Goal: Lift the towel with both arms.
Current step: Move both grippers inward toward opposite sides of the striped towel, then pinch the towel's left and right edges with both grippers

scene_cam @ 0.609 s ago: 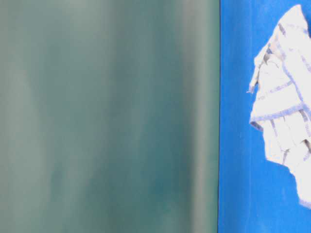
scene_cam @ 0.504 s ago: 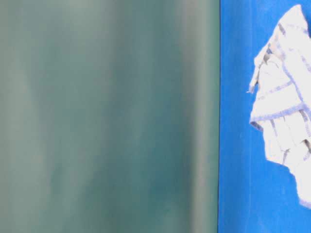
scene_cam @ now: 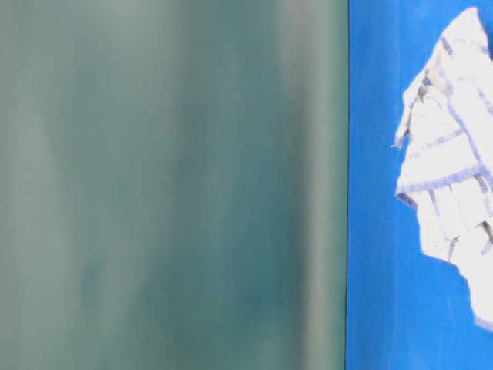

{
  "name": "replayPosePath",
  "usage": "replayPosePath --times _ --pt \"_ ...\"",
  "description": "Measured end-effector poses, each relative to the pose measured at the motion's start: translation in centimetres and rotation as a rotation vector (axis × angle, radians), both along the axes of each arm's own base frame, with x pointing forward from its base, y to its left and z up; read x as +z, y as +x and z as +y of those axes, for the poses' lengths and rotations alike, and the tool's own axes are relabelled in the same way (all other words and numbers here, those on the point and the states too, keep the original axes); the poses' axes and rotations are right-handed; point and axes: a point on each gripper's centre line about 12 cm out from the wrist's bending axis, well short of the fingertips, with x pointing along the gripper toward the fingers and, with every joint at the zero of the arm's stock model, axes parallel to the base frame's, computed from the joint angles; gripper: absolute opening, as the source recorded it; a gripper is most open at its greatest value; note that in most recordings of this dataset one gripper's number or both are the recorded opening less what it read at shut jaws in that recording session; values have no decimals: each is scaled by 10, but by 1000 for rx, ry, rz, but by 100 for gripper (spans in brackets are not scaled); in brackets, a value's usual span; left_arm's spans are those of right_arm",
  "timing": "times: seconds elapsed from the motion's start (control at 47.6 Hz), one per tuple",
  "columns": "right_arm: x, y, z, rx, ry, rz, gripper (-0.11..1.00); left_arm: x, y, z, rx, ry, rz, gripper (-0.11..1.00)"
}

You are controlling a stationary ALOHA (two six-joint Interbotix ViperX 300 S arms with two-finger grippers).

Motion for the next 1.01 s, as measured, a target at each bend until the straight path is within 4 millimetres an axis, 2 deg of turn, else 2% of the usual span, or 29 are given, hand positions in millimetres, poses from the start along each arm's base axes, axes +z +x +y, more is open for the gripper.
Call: replayPosePath --times 0.189,0.294,0.378,0.441,0.567,0.63,0.693,1.008 --pt "-31 22 0 -2 11 158 1 -23 27 0 1 -6 118 1" --pt "-48 34 0 -7 26 250 1 -38 44 -1 0 -8 187 6" --pt "-66 48 0 -13 40 350 12 -52 58 -1 -1 -8 255 15" --pt "-79 56 1 -15 41 420 29 -61 68 -2 -3 -7 301 29" --pt "-103 71 0 -20 44 535 61 -80 81 -3 -7 -5 393 63" --pt "-114 76 1 -20 44 577 67 -88 87 -3 -6 -6 433 79" --pt "-124 81 2 -18 42 611 66 -99 93 -3 -6 -6 471 90" --pt "-166 97 5 -12 40 726 66 -144 116 -4 -7 -4 588 91"
